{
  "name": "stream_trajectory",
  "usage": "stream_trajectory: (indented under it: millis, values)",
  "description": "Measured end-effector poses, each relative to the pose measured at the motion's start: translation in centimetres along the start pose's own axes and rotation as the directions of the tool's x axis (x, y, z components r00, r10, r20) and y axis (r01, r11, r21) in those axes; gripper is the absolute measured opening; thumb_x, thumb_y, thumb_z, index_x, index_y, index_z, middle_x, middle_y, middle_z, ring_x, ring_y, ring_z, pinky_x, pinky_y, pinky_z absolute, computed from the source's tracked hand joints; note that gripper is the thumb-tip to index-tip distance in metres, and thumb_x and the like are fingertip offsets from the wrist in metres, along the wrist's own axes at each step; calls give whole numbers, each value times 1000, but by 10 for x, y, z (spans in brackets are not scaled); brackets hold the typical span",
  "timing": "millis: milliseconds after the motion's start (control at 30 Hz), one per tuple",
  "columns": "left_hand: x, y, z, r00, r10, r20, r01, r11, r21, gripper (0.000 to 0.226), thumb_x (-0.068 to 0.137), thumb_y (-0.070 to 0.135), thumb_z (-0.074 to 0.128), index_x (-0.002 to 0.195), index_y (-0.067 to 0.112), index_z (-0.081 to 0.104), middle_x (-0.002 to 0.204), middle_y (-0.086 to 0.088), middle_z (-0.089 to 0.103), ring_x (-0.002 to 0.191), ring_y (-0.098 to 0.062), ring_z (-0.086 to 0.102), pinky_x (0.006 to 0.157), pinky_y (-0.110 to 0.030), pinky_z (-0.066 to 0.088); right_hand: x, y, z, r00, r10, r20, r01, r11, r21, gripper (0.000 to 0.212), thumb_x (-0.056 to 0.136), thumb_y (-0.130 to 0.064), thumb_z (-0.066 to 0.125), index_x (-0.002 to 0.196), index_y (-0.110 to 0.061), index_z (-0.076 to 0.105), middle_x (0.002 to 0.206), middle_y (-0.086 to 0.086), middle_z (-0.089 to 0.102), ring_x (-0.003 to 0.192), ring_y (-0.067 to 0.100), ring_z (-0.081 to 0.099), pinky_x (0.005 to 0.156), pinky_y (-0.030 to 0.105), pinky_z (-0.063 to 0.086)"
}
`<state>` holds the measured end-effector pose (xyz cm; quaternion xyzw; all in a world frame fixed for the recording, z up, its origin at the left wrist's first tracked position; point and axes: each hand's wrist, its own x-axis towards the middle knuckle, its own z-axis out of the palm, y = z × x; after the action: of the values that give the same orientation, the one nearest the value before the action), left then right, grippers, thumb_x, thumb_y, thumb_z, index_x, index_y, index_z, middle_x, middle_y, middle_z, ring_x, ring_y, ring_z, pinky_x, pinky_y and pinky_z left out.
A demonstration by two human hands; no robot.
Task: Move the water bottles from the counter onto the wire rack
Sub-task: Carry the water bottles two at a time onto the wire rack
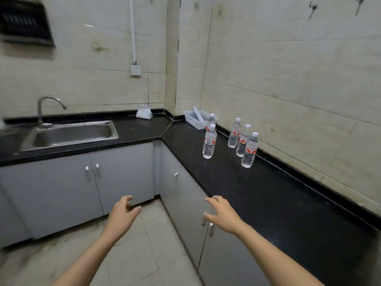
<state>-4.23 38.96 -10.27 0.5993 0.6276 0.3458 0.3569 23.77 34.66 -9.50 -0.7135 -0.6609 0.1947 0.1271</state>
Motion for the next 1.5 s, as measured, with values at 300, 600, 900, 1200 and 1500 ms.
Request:
stream_trajectory:
  millis: [300, 600, 900, 1200, 1500]
  values:
    - [92, 33, 10, 994, -11, -107, 7, 999, -42, 44, 86, 20, 58, 126, 10, 45, 129, -19, 47, 114, -30, 49, 89, -35, 38, 119, 30, -39, 997, -16, -76, 25, 992, 120, 52, 86, -33, 54, 134, -19, 39, 140, 9, 37, 130, 24, 32, 105, 30, 29]
    - [155, 4, 27, 978, -113, -175, 105, 993, -54, 43, 85, 15, 59, 125, 6, 46, 126, -22, 49, 113, -33, 50, 92, -39, 39, 217, 52, -32, 999, 32, -32, -26, 984, 175, 50, 85, -30, 58, 131, -16, 43, 135, 13, 43, 126, 27, 38, 103, 30, 31]
    - [303, -20, 11, 974, -168, -149, 147, 979, -138, 45, 86, 15, 57, 127, 3, 44, 130, -25, 46, 115, -36, 47, 91, -40, 38, 338, 40, -41, 965, 221, -138, -184, 953, 240, 51, 84, -26, 60, 130, -10, 43, 131, 18, 45, 123, 30, 42, 103, 37, 35]
    - [451, -34, 20, 990, -137, 14, 138, 981, -139, 44, 86, 13, 58, 126, 2, 45, 128, -25, 46, 111, -35, 48, 91, -42, 39, 421, 42, -40, 817, 527, -235, -403, 813, 420, 53, 80, -23, 65, 126, -7, 45, 127, 22, 49, 121, 34, 44, 101, 42, 37]
    - [539, -21, 102, 967, -134, 218, 162, 980, -115, 42, 85, 10, 59, 124, 0, 46, 122, -24, 48, 103, -32, 52, 85, -36, 36, 487, 71, -45, 683, 626, -376, -381, 745, 547, 75, 74, -12, 71, 136, -8, 28, 133, 21, 45, 125, 35, 41, 102, 44, 35]
